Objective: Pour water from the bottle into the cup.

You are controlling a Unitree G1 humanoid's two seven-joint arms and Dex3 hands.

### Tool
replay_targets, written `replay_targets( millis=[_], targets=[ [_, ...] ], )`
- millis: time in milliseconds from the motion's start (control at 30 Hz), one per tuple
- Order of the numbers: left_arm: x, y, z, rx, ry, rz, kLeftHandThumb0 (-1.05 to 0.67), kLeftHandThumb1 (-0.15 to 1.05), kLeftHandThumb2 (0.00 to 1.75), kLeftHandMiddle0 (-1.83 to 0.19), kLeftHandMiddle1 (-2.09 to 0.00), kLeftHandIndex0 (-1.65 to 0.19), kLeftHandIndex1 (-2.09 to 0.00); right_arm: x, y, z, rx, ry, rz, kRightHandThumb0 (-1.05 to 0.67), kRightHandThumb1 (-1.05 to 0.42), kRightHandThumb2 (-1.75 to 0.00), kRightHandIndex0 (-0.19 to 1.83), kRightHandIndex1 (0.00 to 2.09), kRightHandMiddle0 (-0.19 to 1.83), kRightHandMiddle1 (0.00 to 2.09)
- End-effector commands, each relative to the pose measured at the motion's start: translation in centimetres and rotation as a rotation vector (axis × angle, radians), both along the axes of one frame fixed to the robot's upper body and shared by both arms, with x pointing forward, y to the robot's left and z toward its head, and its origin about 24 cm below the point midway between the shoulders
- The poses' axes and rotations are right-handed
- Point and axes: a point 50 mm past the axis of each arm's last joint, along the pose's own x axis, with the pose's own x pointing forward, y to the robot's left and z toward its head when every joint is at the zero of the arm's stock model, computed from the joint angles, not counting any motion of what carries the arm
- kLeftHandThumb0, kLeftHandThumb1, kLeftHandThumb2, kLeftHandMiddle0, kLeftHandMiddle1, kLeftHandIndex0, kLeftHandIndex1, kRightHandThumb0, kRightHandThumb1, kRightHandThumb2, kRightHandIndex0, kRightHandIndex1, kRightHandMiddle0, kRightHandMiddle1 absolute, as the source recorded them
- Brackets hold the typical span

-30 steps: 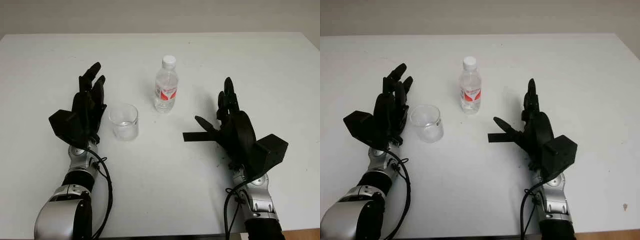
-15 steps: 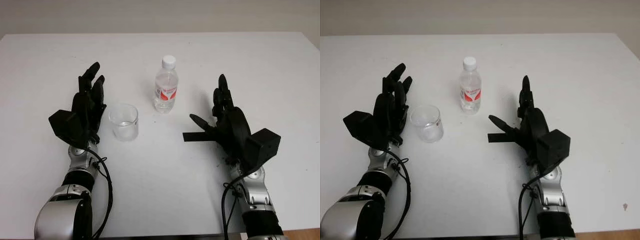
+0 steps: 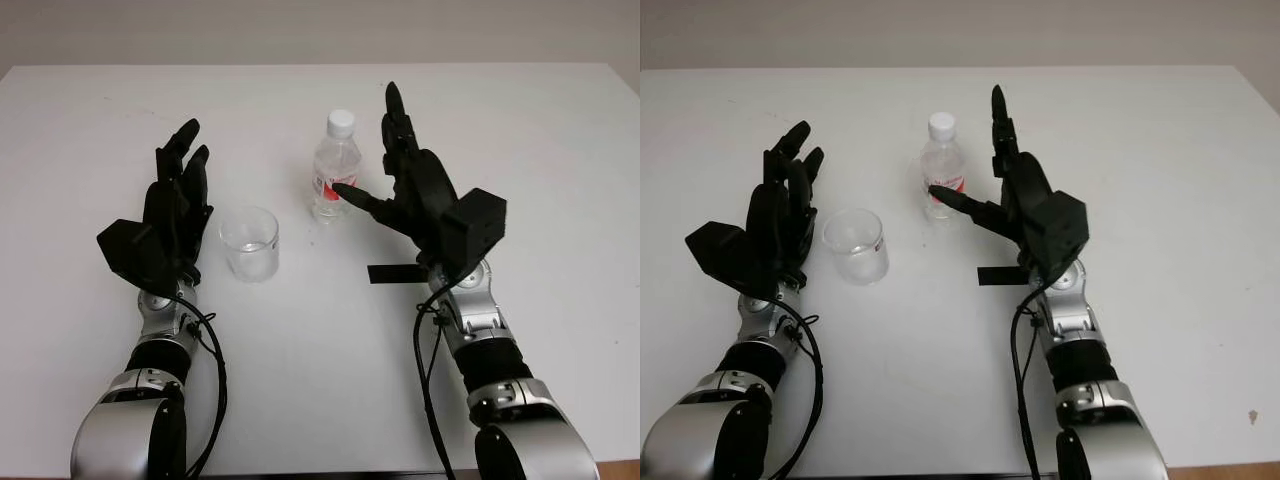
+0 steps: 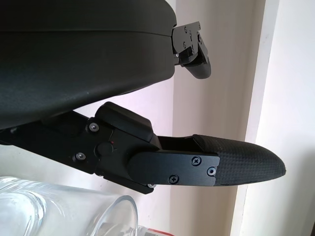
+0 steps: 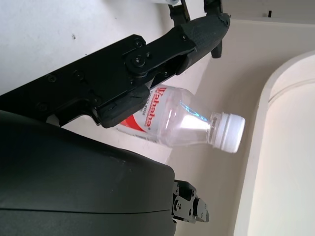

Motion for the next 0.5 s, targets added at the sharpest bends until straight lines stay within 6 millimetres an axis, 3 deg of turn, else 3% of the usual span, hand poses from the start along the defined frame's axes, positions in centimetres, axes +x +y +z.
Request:
replay_targets(
  millis=[0,467],
  targets=[
    [-0.9,0.1,-1.9,-0.022,0.053,0.016,-1.05,1.05,0.42,0.19,-0.65,0.19,-0.81,0.4,0.5,0.1,-0.004,0.001,0.008,-0.90,-0.87,-0.05,-0.19,0.00,-0.19,0.00],
    [-1.0,0.2,-1.9,-0.024,0.056,0.019,-1.05,1.05,0.42,0.19,-0.71,0.19,-0.86,2.0,1.8,-0.9,-0.034,0.095,-0.011,-0.93,-0.87,-0.05,-0.19,0.00,-0.19,0.00]
  ],
)
